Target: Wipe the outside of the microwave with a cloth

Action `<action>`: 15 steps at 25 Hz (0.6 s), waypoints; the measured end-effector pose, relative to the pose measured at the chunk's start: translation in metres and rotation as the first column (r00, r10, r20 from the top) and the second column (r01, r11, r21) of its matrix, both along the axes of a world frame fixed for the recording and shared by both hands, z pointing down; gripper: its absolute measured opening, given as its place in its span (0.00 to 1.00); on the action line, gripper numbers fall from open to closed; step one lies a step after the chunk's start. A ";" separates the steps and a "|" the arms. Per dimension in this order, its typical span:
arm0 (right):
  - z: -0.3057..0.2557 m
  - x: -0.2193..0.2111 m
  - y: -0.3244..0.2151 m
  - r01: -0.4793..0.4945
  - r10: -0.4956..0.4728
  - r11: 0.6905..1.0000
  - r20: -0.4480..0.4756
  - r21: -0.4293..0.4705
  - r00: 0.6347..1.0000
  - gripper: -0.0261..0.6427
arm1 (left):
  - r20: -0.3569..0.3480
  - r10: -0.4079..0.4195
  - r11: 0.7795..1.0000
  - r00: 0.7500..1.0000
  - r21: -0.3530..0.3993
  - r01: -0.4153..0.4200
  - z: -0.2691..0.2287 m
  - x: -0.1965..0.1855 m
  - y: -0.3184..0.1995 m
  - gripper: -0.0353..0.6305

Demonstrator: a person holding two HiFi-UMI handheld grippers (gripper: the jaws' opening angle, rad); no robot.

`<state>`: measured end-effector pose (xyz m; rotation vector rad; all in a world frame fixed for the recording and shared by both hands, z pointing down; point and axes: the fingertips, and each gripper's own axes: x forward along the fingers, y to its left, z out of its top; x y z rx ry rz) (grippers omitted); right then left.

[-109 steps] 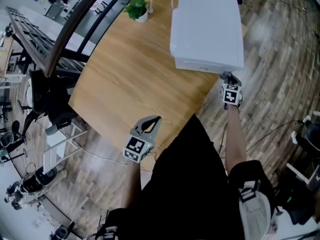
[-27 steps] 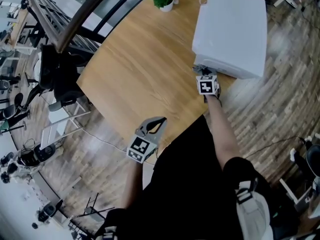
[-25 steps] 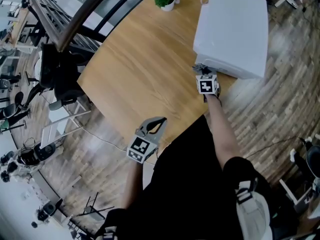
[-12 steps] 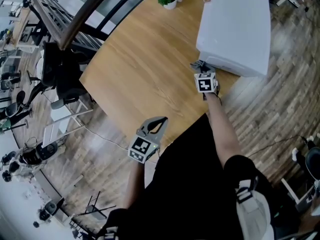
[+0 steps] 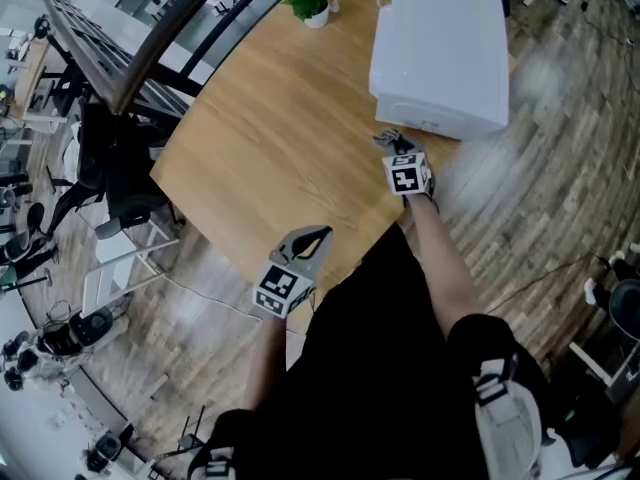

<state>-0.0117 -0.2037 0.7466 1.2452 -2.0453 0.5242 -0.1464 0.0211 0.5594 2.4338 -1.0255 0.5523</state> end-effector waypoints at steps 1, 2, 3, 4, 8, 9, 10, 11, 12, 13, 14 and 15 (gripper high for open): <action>-0.004 0.008 0.006 -0.005 0.005 1.000 -0.004 0.004 1.000 0.09 | -0.006 0.013 1.000 1.000 0.008 -0.013 -0.002 0.004 0.002 0.05; -0.009 0.017 0.012 -0.010 0.011 1.000 -0.007 0.013 1.000 0.09 | -0.012 0.025 1.000 1.000 0.018 -0.024 -0.004 0.009 0.003 0.05; -0.016 0.027 0.017 -0.018 0.018 1.000 -0.009 0.025 1.000 0.09 | -0.018 0.036 0.999 0.999 0.030 -0.035 -0.008 0.015 0.004 0.05; -0.024 0.038 0.021 -0.027 0.027 0.999 -0.011 0.041 1.000 0.09 | -0.026 0.047 0.998 0.999 0.043 -0.046 -0.011 0.020 0.006 0.05; -0.066 0.078 0.039 -0.060 0.062 0.992 -0.008 0.113 0.998 0.09 | -0.047 0.099 0.992 0.994 0.088 -0.094 -0.022 0.041 0.014 0.05; -0.077 0.086 0.045 -0.062 0.064 0.989 -0.004 0.134 0.998 0.09 | -0.047 0.112 0.990 0.993 0.096 -0.107 -0.023 0.045 0.017 0.05; -0.088 0.093 0.051 -0.062 0.063 0.986 -0.003 0.156 0.998 0.09 | -0.047 0.124 0.987 0.991 0.104 -0.119 -0.025 0.049 0.019 0.05; -0.098 0.100 0.057 -0.059 0.061 0.983 -0.006 0.176 0.998 0.09 | -0.047 0.135 0.985 0.990 0.113 -0.129 -0.027 0.053 0.021 0.05; -0.107 0.106 0.065 -0.055 0.059 0.979 -0.012 0.194 0.998 0.09 | -0.046 0.145 0.983 0.988 0.123 -0.138 -0.029 0.055 0.023 0.05; -0.117 0.112 0.074 -0.051 0.056 0.977 -0.017 0.209 0.998 0.09 | -0.045 0.151 0.981 0.987 0.131 -0.144 -0.030 0.056 0.024 0.05; -0.126 0.115 0.084 -0.045 0.050 0.975 -0.017 0.220 0.999 0.09 | -0.043 0.156 0.979 0.987 0.138 -0.148 -0.031 0.056 0.025 0.05; -0.136 0.117 0.095 -0.038 0.042 0.973 -0.010 0.229 0.999 0.09 | -0.043 0.158 0.978 0.987 0.143 -0.150 -0.032 0.055 0.025 0.05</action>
